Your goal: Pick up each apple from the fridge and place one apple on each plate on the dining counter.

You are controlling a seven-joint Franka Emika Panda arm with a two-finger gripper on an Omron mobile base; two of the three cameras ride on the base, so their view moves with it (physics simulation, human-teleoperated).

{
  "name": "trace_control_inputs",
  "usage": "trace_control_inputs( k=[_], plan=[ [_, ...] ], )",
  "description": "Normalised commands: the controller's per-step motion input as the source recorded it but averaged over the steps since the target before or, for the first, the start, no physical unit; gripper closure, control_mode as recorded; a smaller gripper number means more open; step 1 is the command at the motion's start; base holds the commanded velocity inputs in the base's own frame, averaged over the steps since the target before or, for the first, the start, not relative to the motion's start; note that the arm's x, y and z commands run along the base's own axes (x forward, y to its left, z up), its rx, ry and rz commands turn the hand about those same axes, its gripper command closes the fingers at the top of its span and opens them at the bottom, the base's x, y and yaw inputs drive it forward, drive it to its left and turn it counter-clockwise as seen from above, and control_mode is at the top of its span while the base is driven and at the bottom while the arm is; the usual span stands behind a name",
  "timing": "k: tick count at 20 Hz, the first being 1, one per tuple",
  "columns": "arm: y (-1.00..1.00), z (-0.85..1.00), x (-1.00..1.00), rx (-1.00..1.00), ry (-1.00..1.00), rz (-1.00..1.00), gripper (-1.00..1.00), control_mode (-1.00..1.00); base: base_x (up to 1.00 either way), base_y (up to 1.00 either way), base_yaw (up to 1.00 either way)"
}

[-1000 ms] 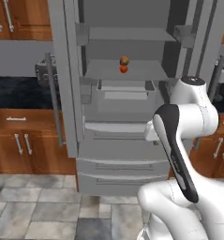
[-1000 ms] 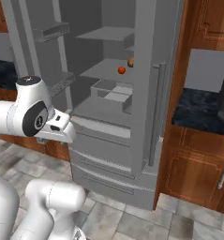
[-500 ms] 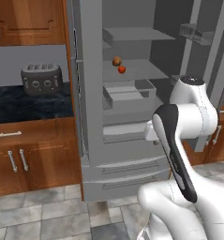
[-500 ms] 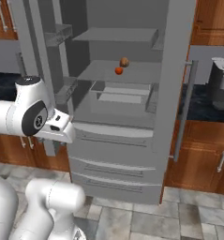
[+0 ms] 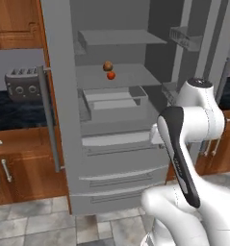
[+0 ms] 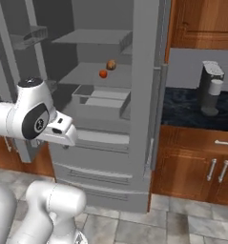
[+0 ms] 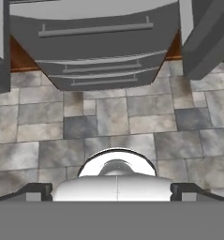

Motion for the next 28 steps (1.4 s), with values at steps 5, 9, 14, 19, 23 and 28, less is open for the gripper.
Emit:
trace_control_inputs(
  k=[5,9,14,19,23,28],
  plan=[
    [0.0,0.0,0.0,0.0,0.0,0.0,-1.0,1.0,0.58,-0.04,0.06],
    [0.0,0.0,0.0,0.0,0.0,0.0,-1.0,1.0,0.71,0.06,0.0],
    [0.0,0.0,0.0,0.0,0.0,0.0,-1.0,1.0,0.81,0.01,0.0],
    [0.0,0.0,0.0,0.0,0.0,0.0,-1.0,1.0,0.77,0.07,0.0],
    [0.0,0.0,0.0,0.0,0.0,0.0,-1.0,1.0,0.63,0.08,0.0],
    [0.0,0.0,0.0,0.0,0.0,0.0,-1.0,1.0,0.36,0.15,0.0]
  ],
)
